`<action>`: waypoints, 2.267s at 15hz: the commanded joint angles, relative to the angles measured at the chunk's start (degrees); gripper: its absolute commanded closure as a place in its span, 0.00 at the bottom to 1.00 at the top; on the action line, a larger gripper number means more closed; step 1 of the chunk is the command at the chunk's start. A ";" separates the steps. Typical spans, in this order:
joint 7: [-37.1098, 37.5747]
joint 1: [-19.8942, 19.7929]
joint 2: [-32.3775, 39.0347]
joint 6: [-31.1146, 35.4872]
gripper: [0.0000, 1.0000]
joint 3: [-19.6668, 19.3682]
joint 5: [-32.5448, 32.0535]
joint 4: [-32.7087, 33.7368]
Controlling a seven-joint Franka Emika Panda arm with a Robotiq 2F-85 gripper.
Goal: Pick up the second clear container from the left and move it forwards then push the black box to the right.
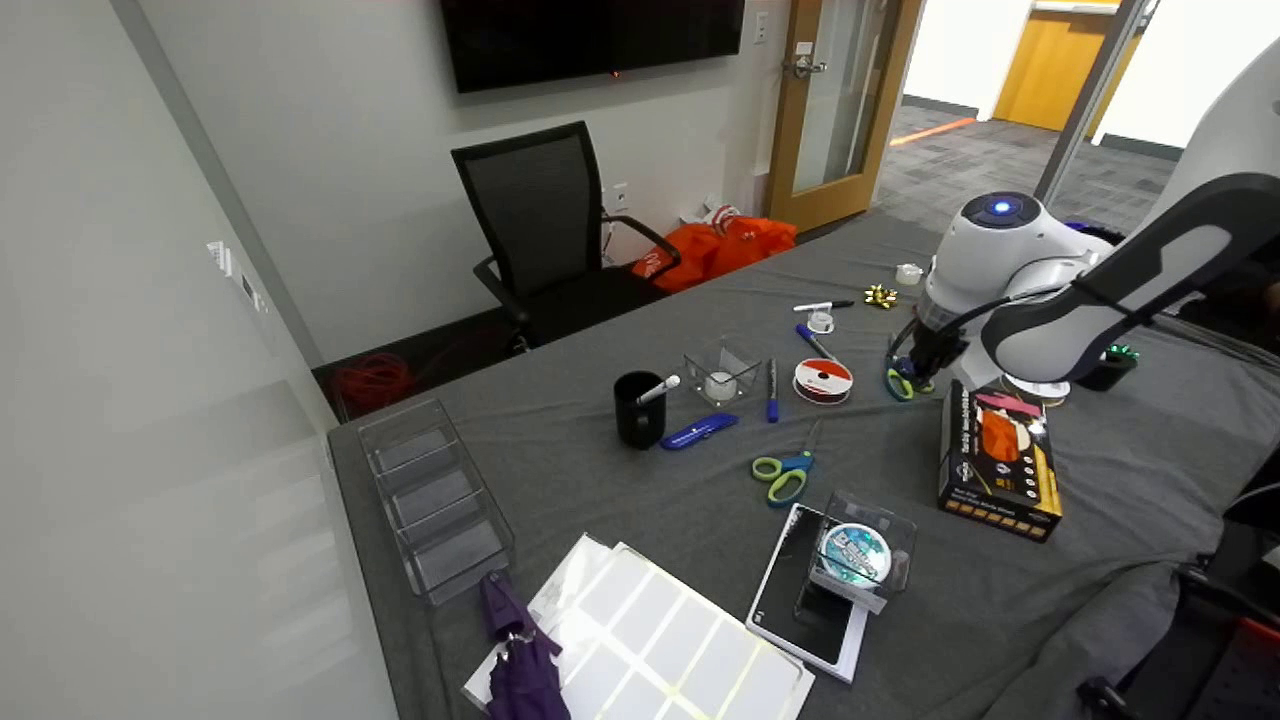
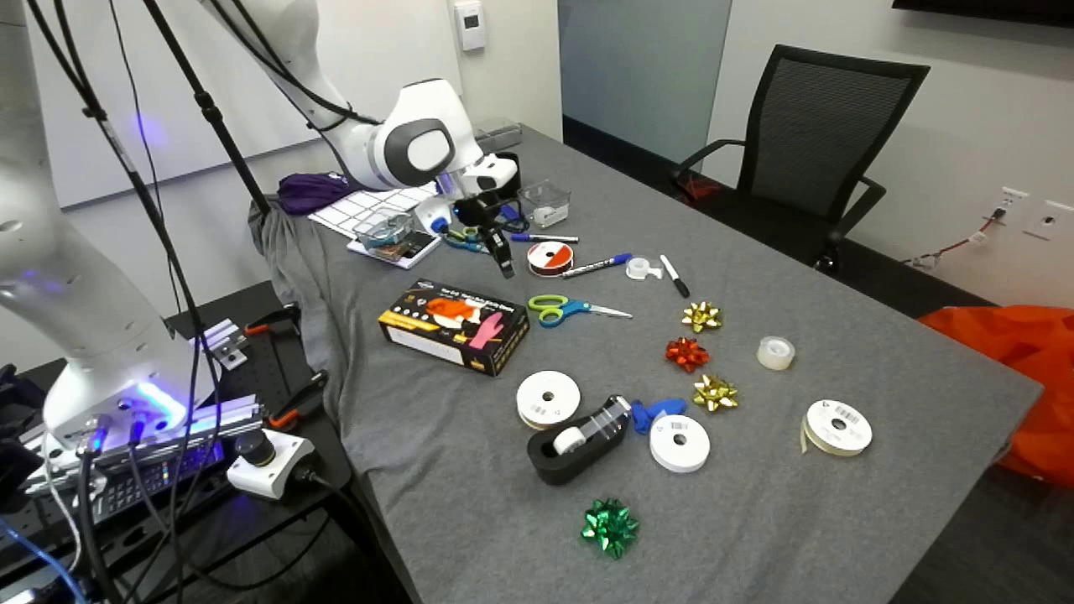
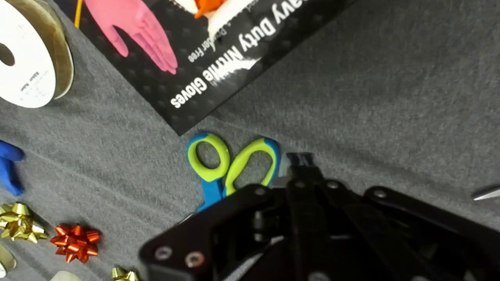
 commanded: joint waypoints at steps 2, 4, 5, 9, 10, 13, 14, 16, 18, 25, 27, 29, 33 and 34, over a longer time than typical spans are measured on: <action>1.28 4.48 4.99 2.94 1.00 -5.82 -0.09 2.86; 0.68 6.15 5.44 2.78 1.00 -8.51 -0.84 2.62; 0.11 6.66 5.27 2.96 1.00 -9.59 -1.30 1.96; -2.44 7.95 3.85 4.21 1.00 -13.33 -4.62 -2.01; -3.03 8.12 3.60 4.67 1.00 -14.11 -5.74 -3.02; -4.33 9.27 2.76 6.06 1.00 -17.26 -9.70 -6.43; -4.64 9.62 2.36 6.29 1.00 -18.16 -10.92 -7.34; -5.43 9.87 1.06 6.02 1.00 -19.07 -12.61 -9.48; -5.79 9.99 0.04 5.14 1.00 -19.03 -13.02 -10.93; -7.14 6.87 -6.96 3.38 1.00 -10.01 -6.54 -15.03; -7.91 5.85 -9.14 2.86 1.00 -6.46 -3.05 -16.11; -9.45 4.79 -11.25 2.24 1.00 -3.05 0.95 -17.06; -12.85 1.36 -15.56 -0.75 1.00 4.54 9.14 -18.34; -13.53 0.63 -16.48 -1.82 1.00 6.20 11.08 -18.40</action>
